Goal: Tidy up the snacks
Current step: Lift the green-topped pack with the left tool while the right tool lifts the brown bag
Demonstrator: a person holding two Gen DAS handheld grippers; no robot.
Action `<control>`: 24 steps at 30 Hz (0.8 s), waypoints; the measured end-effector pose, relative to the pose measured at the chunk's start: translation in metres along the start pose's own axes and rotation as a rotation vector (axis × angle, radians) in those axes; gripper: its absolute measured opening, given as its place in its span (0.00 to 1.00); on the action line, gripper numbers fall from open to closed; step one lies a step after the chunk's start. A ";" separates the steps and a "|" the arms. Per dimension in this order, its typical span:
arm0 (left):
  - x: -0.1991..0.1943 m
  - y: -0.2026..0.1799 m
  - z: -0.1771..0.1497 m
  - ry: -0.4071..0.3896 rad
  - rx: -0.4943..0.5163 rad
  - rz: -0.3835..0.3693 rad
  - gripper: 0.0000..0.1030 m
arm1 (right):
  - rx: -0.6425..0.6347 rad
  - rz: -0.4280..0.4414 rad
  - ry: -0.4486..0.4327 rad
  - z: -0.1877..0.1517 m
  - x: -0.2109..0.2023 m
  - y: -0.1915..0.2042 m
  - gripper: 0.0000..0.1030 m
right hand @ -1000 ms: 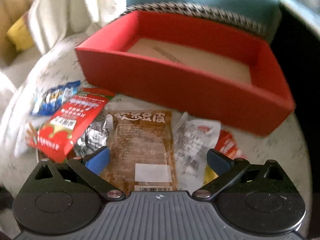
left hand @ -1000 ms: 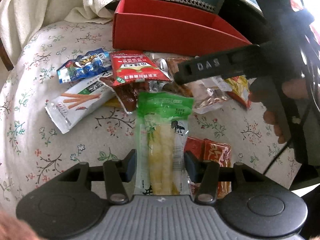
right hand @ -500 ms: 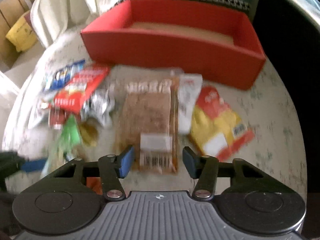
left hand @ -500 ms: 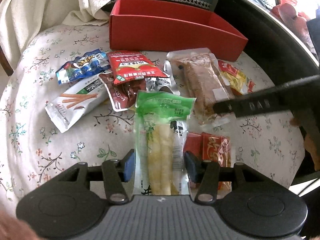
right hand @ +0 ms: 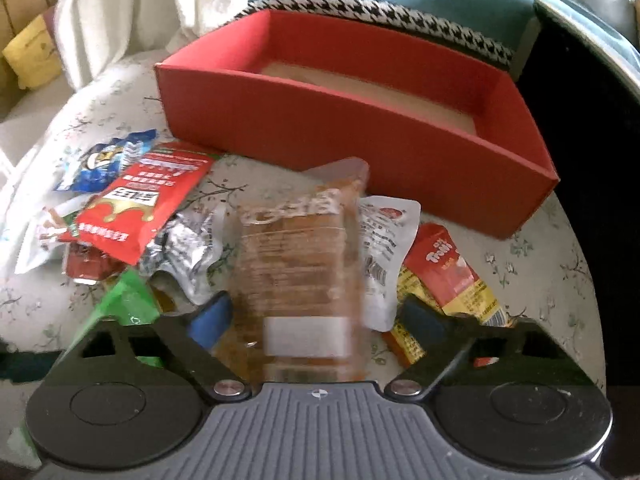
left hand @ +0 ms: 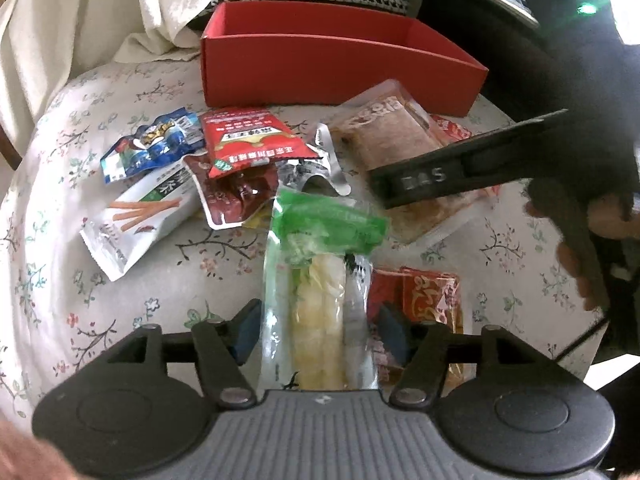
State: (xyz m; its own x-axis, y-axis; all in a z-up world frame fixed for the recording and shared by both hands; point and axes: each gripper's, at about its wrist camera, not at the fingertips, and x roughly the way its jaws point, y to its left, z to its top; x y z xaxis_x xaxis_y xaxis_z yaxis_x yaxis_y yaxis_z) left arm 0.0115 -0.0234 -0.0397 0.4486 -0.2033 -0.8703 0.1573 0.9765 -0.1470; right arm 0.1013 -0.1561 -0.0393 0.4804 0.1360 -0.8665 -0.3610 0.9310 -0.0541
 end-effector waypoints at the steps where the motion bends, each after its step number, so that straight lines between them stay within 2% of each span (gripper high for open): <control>1: 0.000 -0.001 0.001 -0.002 0.003 0.002 0.53 | 0.020 0.009 0.001 0.000 -0.002 -0.004 0.70; 3: 0.001 -0.002 0.002 -0.008 0.007 0.004 0.52 | 0.061 0.034 0.003 -0.003 -0.008 -0.013 0.64; 5: -0.001 0.002 0.003 -0.014 -0.019 -0.003 0.44 | 0.086 0.050 0.003 -0.006 -0.014 -0.020 0.57; 9: -0.004 0.006 0.001 -0.021 -0.022 0.014 0.42 | 0.104 0.073 0.011 -0.015 -0.022 -0.027 0.52; 11: -0.003 0.002 0.001 -0.007 0.027 0.008 0.51 | 0.105 0.073 0.015 -0.018 -0.019 -0.028 0.54; 13: 0.002 -0.001 -0.001 0.010 0.054 0.014 0.72 | 0.093 0.070 0.012 -0.018 -0.019 -0.026 0.57; 18: 0.008 -0.014 -0.006 0.008 0.117 0.027 0.86 | 0.056 0.087 0.032 -0.016 -0.009 -0.021 0.72; 19: 0.008 -0.016 -0.007 0.004 0.124 0.032 0.86 | 0.051 0.080 0.035 -0.016 -0.006 -0.019 0.73; 21: 0.007 -0.015 -0.008 0.001 0.118 0.022 0.81 | 0.047 0.076 0.035 -0.015 -0.004 -0.018 0.75; 23: 0.002 -0.012 -0.006 0.000 0.099 0.019 0.65 | 0.061 0.098 0.037 -0.013 -0.008 -0.020 0.63; 24: -0.002 -0.010 -0.004 0.000 0.086 0.015 0.52 | 0.072 0.104 0.034 -0.013 -0.012 -0.022 0.61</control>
State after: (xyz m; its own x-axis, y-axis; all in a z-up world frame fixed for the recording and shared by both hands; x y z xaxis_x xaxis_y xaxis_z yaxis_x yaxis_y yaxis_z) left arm 0.0052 -0.0324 -0.0387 0.4517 -0.1885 -0.8720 0.2256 0.9698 -0.0927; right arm 0.0938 -0.1825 -0.0343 0.4159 0.2228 -0.8817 -0.3485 0.9346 0.0717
